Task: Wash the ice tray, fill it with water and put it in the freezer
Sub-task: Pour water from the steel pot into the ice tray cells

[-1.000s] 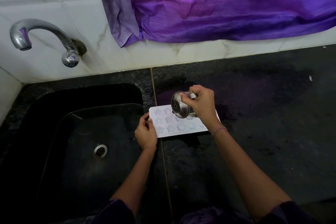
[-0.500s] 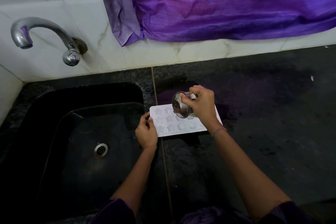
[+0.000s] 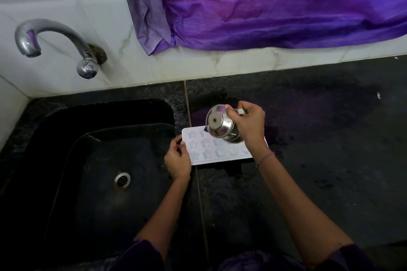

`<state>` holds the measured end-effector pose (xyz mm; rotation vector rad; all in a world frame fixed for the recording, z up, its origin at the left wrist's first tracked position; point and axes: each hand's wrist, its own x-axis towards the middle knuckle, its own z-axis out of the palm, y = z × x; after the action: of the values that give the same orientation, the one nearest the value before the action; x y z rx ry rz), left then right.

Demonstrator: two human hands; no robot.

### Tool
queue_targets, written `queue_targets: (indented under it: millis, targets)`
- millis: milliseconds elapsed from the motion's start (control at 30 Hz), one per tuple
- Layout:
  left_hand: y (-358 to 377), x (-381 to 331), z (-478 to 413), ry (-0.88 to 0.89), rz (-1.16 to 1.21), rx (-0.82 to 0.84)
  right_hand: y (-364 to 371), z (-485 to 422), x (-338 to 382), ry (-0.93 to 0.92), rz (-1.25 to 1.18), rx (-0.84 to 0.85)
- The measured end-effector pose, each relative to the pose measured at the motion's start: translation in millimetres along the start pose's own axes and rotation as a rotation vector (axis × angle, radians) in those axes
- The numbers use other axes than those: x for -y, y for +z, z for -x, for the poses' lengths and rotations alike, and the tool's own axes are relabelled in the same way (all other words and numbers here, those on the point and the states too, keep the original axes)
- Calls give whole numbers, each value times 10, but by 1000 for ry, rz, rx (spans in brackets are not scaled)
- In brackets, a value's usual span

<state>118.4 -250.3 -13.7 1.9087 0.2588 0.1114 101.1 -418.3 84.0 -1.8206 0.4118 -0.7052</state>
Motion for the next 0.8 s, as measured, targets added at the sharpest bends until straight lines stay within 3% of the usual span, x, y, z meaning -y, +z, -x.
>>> queue_targets:
  millis: [800]
  targets:
    - [6,24,-15,7,-16,-6,257,100,50,-202,94,110]
